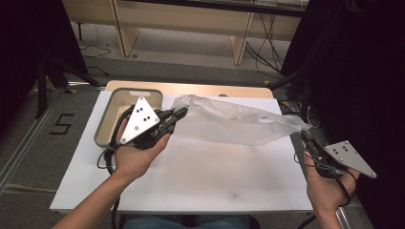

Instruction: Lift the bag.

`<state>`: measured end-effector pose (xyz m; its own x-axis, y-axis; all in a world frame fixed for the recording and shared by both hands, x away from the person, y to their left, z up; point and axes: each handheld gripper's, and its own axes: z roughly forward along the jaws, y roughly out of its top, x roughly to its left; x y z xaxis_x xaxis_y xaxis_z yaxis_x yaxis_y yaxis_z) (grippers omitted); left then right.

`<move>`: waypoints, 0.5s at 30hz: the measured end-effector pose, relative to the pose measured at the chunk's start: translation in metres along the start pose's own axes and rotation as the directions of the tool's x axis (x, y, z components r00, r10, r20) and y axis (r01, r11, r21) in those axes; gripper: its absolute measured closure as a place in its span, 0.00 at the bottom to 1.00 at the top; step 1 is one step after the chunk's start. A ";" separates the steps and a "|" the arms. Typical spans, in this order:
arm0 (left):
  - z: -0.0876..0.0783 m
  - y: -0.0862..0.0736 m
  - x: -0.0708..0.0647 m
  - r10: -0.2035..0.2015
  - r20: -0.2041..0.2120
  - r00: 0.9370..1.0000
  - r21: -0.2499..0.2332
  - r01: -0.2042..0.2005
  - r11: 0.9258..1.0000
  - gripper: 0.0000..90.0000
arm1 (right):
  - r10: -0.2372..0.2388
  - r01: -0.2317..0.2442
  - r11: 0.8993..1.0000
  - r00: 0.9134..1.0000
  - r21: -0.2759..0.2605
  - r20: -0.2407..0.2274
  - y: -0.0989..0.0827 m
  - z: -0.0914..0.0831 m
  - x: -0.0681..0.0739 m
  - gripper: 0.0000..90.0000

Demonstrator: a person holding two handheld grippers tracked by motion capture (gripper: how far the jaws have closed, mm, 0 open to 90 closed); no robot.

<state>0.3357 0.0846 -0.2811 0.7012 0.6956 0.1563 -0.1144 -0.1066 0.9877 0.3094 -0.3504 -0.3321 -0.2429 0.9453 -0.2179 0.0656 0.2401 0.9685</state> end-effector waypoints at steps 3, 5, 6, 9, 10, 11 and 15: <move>0.001 0.000 0.002 -0.001 -0.005 1.000 -0.003 0.001 1.000 0.99 | 0.000 0.000 1.000 1.000 -0.007 0.002 0.001 0.000 0.000 1.00; 0.004 -0.001 0.004 -0.006 -0.012 1.000 -0.001 0.006 1.000 0.99 | -0.001 0.001 1.000 1.000 -0.009 0.004 0.002 0.001 -0.001 1.00; 0.005 -0.003 0.006 -0.008 -0.015 1.000 0.002 0.008 1.000 0.99 | 0.002 -0.002 1.000 1.000 -0.010 0.007 0.003 0.003 -0.001 1.00; 0.012 -0.006 0.013 -0.010 -0.031 0.999 0.012 0.011 1.000 0.99 | 0.001 -0.001 1.000 1.000 -0.014 0.009 0.003 0.008 -0.001 1.00; 0.015 -0.007 0.015 -0.013 -0.037 0.999 0.012 0.013 1.000 0.99 | 0.002 -0.002 1.000 1.000 -0.011 0.009 0.003 0.011 -0.002 1.00; 0.019 -0.008 0.018 -0.014 -0.042 0.999 0.018 0.014 1.000 0.99 | 0.005 -0.005 1.000 1.000 -0.011 0.010 0.003 0.014 -0.002 1.00; 0.033 -0.011 0.032 -0.014 -0.067 0.998 0.046 0.017 0.999 0.99 | 0.011 -0.011 1.000 1.000 -0.008 0.011 0.004 0.030 -0.002 1.00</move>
<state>0.3826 0.0849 -0.2863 0.6540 0.7431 0.1417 -0.0698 -0.1272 0.9894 0.3388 -0.3443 -0.3312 -0.2320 0.9500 -0.2089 0.0601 0.2283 0.9717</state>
